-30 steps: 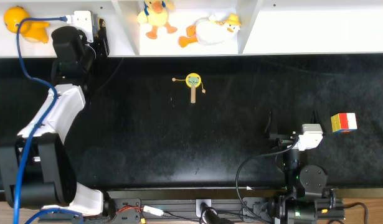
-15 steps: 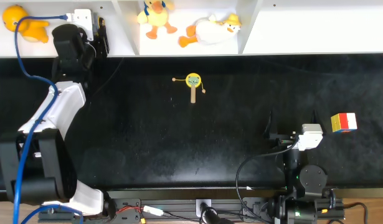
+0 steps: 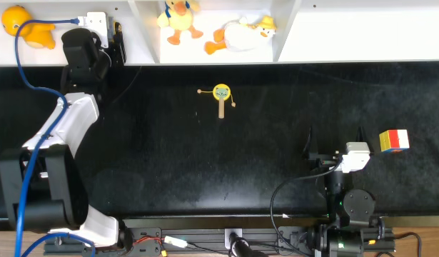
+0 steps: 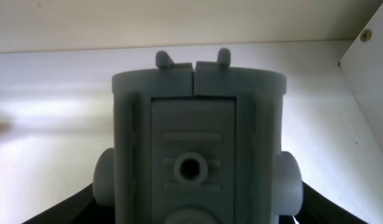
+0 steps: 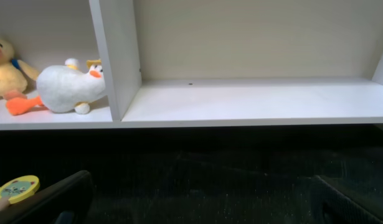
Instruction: Store Toys
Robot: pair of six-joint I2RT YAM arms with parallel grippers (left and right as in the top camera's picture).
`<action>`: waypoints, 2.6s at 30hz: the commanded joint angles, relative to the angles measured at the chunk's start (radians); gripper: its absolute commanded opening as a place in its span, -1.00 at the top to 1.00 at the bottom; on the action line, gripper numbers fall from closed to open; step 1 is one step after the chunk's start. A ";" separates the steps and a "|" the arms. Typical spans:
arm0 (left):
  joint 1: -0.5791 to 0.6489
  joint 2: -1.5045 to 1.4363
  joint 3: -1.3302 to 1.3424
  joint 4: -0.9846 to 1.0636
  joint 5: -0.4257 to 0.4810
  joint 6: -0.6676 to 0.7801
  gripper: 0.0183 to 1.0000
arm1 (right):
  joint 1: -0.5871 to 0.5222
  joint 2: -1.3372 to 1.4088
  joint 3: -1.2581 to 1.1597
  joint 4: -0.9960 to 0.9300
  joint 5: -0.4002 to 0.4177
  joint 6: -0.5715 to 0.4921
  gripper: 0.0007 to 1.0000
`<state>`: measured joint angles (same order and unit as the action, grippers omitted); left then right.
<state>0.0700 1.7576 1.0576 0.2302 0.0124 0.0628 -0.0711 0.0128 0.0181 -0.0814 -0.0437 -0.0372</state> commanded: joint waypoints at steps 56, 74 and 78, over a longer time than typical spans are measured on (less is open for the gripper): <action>-0.148 -0.461 0.042 -0.543 -0.149 -0.021 -1.00 | 0.005 -0.009 -0.013 0.004 0.011 0.008 -0.99; -0.148 -0.938 0.042 -1.015 -0.119 -0.166 -1.00 | 0.005 -0.009 -0.013 0.004 0.011 0.008 -0.99; -0.148 -0.987 0.042 -1.046 -0.108 -0.176 -0.99 | 0.005 -0.009 -0.013 0.004 0.011 0.008 -0.99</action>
<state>-0.0734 0.7959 1.0809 -0.8024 -0.1146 -0.0731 -0.0711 0.0128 0.0181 -0.0818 -0.0437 -0.0368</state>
